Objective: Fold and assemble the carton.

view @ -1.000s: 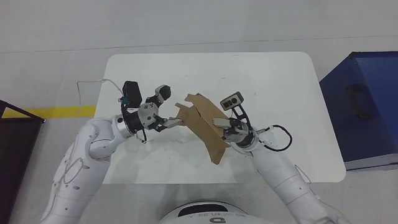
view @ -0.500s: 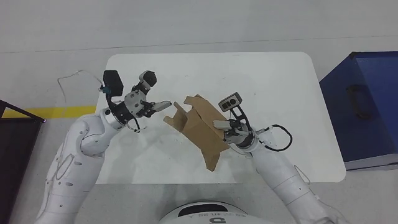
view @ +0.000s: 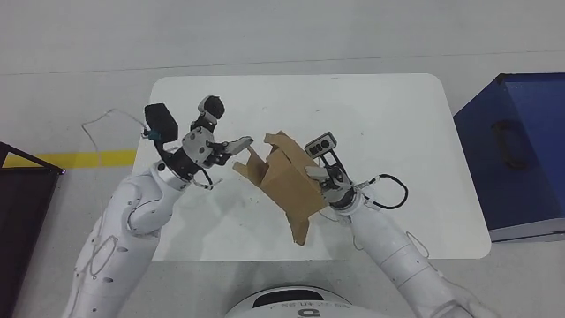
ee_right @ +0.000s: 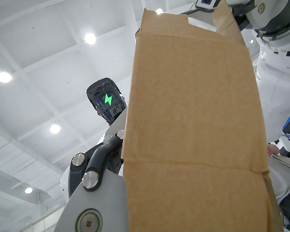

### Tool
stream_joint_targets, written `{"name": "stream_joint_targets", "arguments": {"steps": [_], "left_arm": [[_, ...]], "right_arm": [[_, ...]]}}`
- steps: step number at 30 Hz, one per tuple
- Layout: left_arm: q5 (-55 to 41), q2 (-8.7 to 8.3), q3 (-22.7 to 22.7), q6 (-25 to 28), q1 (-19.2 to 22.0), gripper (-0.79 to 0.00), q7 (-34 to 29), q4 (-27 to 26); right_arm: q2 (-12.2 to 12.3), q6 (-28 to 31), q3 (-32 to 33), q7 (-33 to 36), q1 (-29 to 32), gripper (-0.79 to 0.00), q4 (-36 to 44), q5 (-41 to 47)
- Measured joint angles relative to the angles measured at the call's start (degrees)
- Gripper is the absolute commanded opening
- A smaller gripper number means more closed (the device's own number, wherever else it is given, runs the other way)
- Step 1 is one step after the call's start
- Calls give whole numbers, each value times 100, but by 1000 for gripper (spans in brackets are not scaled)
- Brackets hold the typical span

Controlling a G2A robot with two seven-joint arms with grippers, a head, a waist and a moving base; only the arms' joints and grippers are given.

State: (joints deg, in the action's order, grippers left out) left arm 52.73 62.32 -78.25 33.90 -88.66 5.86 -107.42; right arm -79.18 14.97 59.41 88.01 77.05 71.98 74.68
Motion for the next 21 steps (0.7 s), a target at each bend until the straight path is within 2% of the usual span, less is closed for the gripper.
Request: {"name": "stream_joint_targets", "arguments": {"steps": [7, 16, 21], "left_arm": [[1257, 23, 301, -387, 2, 0, 7, -131], [1383, 53, 416, -548, 76, 0, 53, -66], [1430, 52, 443, -463, 77, 0, -9, -69]], "right_arm": [[-11, 124, 103, -1, 7, -785, -79, -40], [-22, 110, 154, -1, 91, -785, 16, -72], [-36, 85, 147, -1, 86, -785, 32, -81]]}}
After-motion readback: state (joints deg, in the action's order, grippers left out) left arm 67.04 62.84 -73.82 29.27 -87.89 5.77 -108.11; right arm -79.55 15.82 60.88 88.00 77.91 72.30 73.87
